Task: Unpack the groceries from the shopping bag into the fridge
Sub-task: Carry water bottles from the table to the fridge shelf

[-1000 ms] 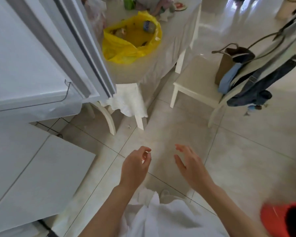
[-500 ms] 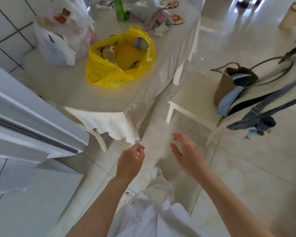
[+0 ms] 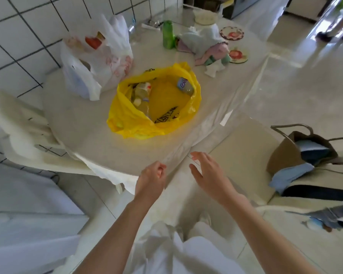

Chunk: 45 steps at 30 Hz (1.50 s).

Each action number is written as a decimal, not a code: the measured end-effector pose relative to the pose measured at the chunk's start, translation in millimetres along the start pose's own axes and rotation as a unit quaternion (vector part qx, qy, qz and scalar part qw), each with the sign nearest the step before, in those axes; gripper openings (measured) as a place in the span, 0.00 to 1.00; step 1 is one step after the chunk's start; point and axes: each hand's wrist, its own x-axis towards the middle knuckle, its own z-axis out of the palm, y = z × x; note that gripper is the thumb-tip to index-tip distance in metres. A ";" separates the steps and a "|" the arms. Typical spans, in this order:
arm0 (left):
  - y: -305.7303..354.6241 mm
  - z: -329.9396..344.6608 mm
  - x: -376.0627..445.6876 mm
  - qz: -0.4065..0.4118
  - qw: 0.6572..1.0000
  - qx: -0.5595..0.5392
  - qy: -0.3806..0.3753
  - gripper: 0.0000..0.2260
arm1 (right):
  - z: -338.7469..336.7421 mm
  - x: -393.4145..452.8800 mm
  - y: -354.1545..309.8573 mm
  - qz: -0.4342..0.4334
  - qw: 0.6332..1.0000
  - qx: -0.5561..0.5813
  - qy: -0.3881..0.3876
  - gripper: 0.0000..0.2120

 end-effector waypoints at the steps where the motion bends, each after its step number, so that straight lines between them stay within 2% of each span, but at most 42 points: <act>1: 5.1 0.3 10.2 -0.002 1.000 -0.002 0.007 0.06 | -1.6 13.5 4.6 -0.004 1.000 0.002 -0.009 0.16; 11: 56.0 18.4 116.9 -0.044 0.993 -0.008 0.110 0.08 | -39.4 156.1 51.2 -0.096 0.990 -0.011 -0.101 0.16; 18: 90.8 25.2 181.6 -0.081 0.985 0.034 0.145 0.10 | -69.7 249.2 81.3 -0.144 0.979 -0.028 -0.141 0.18; 24: 94.8 11.4 222.9 -0.104 0.981 0.079 0.144 0.13 | -64.7 315.3 91.8 -0.167 0.969 -0.056 -0.172 0.16; 28: 81.2 -0.2 246.6 -0.136 0.975 0.116 0.132 0.18 | -57.8 353.6 85.1 -0.167 0.966 -0.076 -0.183 0.18; 34: 52.4 -2.1 272.9 -0.242 0.947 0.185 0.102 0.22 | -43.0 404.0 81.5 -0.182 0.949 -0.162 -0.202 0.17; 40: 36.9 1.0 290.1 -0.291 0.918 0.259 0.080 0.25 | -21.6 439.6 93.3 -0.126 0.937 -0.269 -0.186 0.18; 45: 27.1 2.1 304.0 -0.305 0.900 0.305 0.063 0.30 | -17.8 456.4 95.4 -0.036 0.953 -0.248 -0.168 0.24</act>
